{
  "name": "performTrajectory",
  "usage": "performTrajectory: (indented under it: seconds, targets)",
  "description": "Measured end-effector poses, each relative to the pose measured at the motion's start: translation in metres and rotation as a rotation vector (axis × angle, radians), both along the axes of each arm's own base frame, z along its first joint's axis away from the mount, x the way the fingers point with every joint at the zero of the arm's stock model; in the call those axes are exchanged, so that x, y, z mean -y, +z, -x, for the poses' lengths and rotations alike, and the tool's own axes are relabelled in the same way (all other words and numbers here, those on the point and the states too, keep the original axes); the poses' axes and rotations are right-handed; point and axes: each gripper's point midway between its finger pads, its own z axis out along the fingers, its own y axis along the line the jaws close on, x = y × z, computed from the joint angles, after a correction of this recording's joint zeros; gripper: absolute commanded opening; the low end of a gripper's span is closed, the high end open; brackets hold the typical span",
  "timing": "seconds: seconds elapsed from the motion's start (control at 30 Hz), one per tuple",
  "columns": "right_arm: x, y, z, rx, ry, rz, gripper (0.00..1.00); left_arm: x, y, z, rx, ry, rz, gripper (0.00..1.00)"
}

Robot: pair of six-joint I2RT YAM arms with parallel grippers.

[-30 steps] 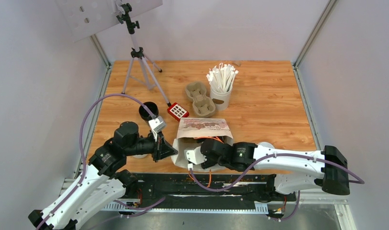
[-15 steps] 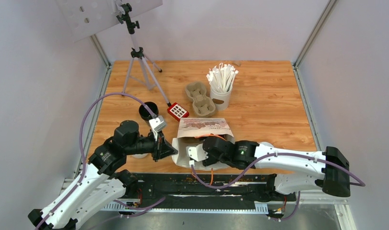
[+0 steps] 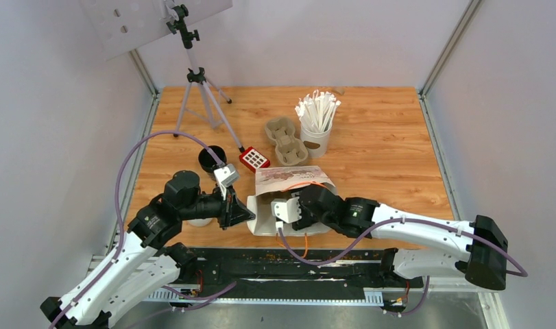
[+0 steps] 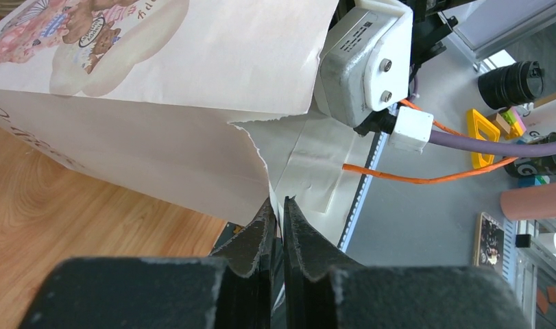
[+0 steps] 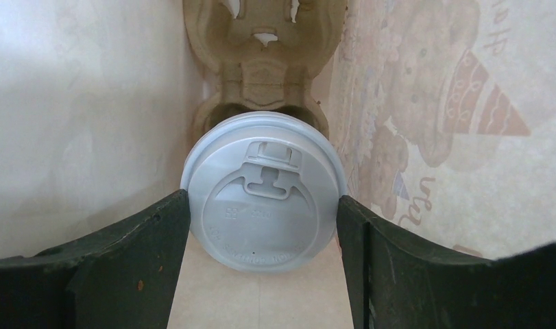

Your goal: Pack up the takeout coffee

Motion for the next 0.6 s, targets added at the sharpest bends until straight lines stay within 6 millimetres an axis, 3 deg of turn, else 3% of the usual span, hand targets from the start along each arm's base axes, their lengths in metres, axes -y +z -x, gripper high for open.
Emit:
performTrajectory:
  seconds: [0.6]
  targets:
    - [-0.005,-0.018,-0.004,-0.008,0.029,0.032,0.67,0.0,0.003,0.001,0.0,-0.005,0.0,0.13]
